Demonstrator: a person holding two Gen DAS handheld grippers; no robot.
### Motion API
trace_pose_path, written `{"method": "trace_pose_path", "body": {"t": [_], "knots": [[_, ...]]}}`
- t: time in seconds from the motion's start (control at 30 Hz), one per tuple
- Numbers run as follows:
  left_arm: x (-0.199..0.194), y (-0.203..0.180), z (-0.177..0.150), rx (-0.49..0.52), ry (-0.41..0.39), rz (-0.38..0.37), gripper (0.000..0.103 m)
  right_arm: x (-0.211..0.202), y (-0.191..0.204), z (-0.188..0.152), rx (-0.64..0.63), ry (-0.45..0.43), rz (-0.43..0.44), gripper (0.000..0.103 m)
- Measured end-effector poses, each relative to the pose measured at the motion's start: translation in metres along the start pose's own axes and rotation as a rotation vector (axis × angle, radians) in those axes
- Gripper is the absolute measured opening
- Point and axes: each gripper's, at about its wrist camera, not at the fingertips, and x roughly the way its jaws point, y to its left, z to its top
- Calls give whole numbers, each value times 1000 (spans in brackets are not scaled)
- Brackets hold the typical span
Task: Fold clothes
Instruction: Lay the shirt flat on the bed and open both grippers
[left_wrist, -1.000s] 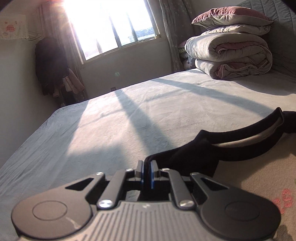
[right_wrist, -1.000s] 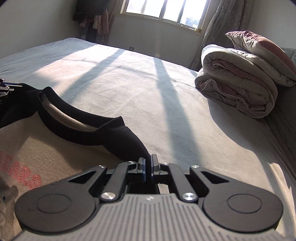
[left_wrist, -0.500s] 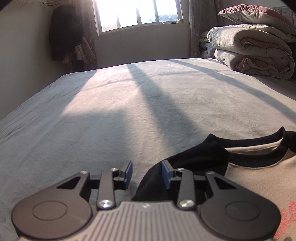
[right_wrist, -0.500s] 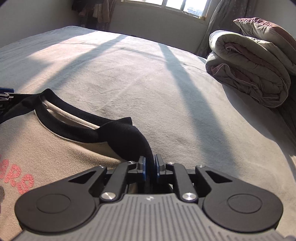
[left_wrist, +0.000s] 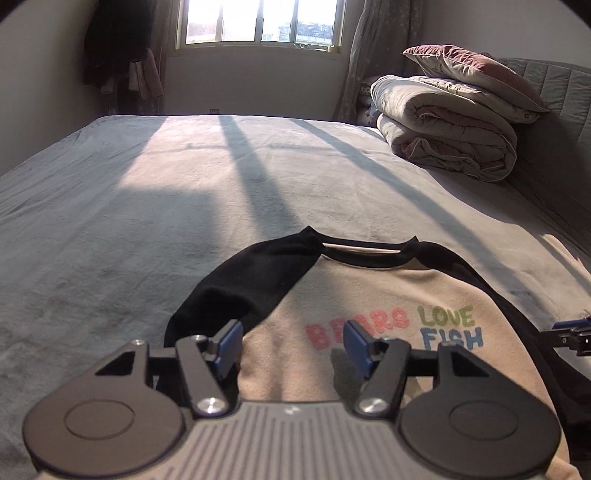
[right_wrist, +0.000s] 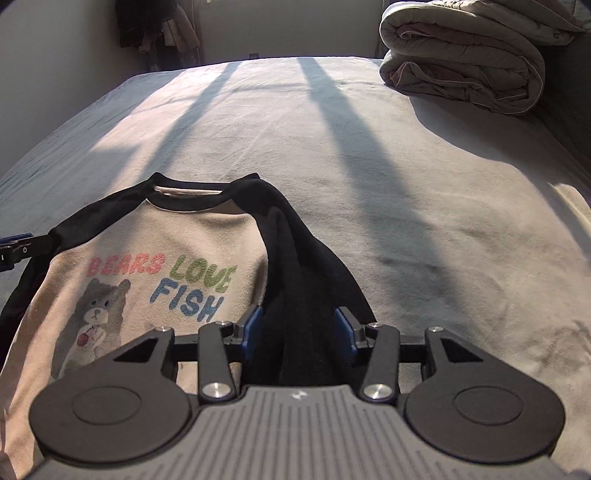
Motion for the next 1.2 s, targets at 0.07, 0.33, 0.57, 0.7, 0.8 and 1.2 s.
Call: {"method": "trace_pose_path", "body": {"t": [0.07, 0.33, 0.57, 0.7, 0.8, 1.2], "knots": [[-19, -5, -14, 39, 33, -12, 72, -16, 0, -18, -10, 24, 8, 53], [-76, -2, -60, 105, 75, 6, 87, -57, 6, -72, -38, 66, -23, 54], [-66, 28, -109, -58, 172, 9, 85, -60, 10, -109, -108, 69, -97, 62], [-58, 34, -115, -92, 182, -21, 82, -49, 3, -120, -92, 55, -136, 54], [-54, 39, -112, -131, 174, -38, 82, -43, 0, -110, -131, 84, -138, 24], [-34, 79, -89, -255, 137, -10, 69, -26, -75, -45, -194, 80, -571, 15]]}}
